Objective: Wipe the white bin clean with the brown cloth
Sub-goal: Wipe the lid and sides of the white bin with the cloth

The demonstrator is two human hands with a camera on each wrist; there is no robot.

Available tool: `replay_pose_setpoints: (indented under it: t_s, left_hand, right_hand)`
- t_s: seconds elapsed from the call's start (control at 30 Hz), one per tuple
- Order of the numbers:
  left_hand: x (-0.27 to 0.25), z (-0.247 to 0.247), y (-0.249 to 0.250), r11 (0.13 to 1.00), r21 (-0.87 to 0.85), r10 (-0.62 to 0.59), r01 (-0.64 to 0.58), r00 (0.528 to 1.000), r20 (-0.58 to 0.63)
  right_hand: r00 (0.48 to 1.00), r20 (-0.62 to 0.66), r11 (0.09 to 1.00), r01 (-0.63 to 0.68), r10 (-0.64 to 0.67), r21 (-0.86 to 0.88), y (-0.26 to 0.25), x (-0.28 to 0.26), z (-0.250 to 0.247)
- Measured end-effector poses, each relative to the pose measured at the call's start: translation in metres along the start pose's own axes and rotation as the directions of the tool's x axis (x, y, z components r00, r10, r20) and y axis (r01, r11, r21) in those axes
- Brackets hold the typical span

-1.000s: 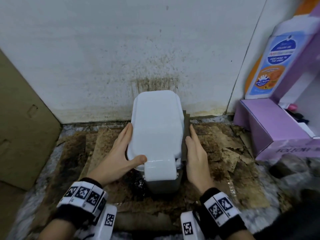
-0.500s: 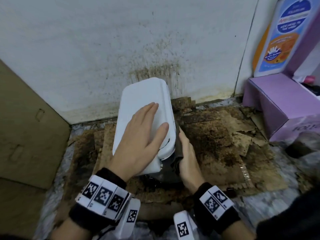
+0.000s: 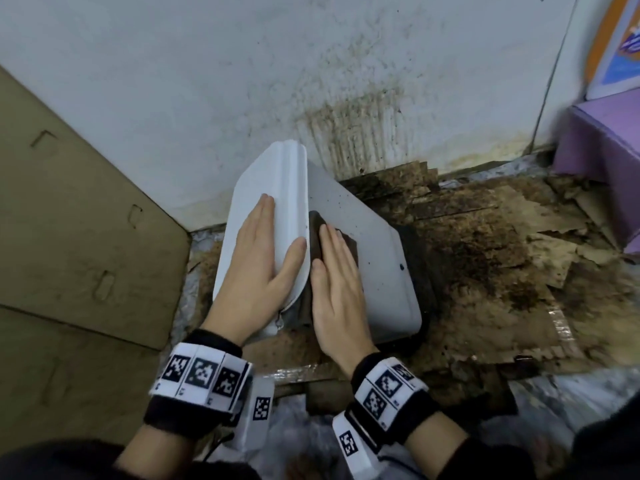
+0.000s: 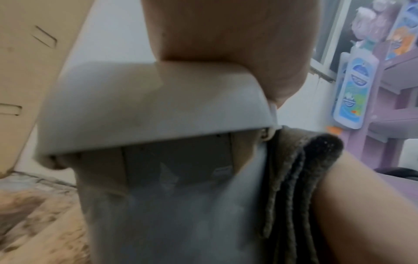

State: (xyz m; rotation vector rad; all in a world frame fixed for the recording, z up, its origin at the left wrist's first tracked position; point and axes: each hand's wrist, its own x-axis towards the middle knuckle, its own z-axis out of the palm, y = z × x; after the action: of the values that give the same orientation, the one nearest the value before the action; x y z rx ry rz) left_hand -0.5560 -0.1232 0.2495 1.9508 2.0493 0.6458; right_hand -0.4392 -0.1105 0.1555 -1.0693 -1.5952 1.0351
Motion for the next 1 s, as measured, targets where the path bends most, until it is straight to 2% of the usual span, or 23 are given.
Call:
replay_pose_setpoints:
  t_s: [0.13, 0.23, 0.37, 0.57, 0.67, 0.83, 1.0]
  left_hand:
    - [-0.002, -0.002, -0.002, 1.000, -0.001, -0.004, 0.004, 1.000, -0.016]
    - [-0.002, -0.003, -0.004, 1.000, 0.005, -0.003, 0.003, 1.000, -0.026]
    - [-0.001, -0.002, -0.001, 1.000, 0.015, 0.004, -0.004, 0.999, -0.034]
    - [0.000, 0.002, 0.005, 0.999, 0.040, 0.031, -0.029, 0.999, -0.039]
    - [0.000, 0.002, 0.002, 0.998, 0.052, 0.044, -0.041, 0.998, -0.049]
    - [-0.002, 0.005, 0.003, 0.997, 0.054, 0.059, -0.057, 0.997, -0.050]
    - [-0.002, 0.007, 0.006, 0.997, 0.051, 0.060, -0.057, 0.997, -0.057]
  right_hand:
    - [0.999, -0.026, 0.999, 0.023, -0.024, -0.042, 0.029, 0.003, -0.007]
    - [0.993, -0.057, 0.994, -0.105, 0.104, -0.020, 0.073, 0.001, -0.020]
    - [0.951, -0.072, 0.954, -0.300, 0.299, -0.001, 0.117, -0.001, -0.040]
    - [0.921, -0.048, 0.922, -0.387, 0.386, -0.013, 0.110, 0.005, -0.041]
    - [0.953, -0.039, 0.954, -0.301, 0.301, -0.004, 0.072, 0.010, -0.027]
    - [0.998, 0.041, 0.999, -0.038, 0.037, 0.033, 0.008, 0.015, -0.010]
    - [0.994, -0.001, 0.994, 0.112, -0.112, 0.011, 0.025, 0.011, -0.019]
